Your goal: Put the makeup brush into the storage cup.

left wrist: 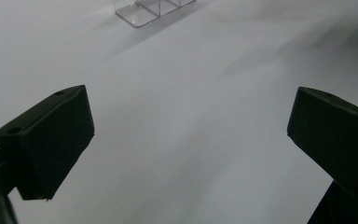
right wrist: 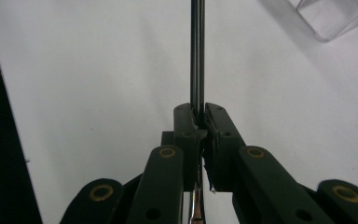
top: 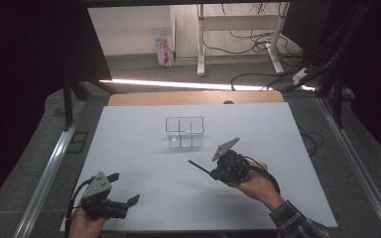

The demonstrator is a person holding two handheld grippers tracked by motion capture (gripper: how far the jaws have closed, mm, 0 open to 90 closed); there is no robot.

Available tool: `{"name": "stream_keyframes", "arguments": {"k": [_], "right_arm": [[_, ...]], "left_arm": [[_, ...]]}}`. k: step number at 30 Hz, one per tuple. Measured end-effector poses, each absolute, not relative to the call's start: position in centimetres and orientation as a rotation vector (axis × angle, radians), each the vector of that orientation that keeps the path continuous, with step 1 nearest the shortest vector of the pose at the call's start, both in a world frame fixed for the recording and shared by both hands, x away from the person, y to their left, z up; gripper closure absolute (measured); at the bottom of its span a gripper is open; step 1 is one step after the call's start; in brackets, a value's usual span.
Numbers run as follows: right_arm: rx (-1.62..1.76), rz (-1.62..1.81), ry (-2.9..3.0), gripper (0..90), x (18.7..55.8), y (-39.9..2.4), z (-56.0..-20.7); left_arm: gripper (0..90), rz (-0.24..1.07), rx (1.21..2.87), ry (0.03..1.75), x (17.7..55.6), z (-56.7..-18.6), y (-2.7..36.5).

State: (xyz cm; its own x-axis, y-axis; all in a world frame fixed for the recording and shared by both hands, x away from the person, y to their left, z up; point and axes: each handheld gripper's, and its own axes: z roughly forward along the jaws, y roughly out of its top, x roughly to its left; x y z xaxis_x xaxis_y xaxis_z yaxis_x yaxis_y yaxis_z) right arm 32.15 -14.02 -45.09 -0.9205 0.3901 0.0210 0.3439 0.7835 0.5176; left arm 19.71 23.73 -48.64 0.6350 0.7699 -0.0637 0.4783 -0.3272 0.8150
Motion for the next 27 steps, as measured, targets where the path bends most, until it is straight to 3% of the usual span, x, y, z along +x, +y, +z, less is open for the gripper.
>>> {"name": "stream_keyframes", "arguments": {"k": [18,27], "right_arm": [[0.599,0.924,2.881,84.0,30.8,-15.7,-43.9],[0.575,0.893,2.917,83.9,30.6,-15.2,-43.9]], "left_arm": [[0.0,0.454,2.057,0.979,20.9,-47.5,21.7],[0.0,0.417,2.107,0.875,22.9,-46.6,19.8]]}}
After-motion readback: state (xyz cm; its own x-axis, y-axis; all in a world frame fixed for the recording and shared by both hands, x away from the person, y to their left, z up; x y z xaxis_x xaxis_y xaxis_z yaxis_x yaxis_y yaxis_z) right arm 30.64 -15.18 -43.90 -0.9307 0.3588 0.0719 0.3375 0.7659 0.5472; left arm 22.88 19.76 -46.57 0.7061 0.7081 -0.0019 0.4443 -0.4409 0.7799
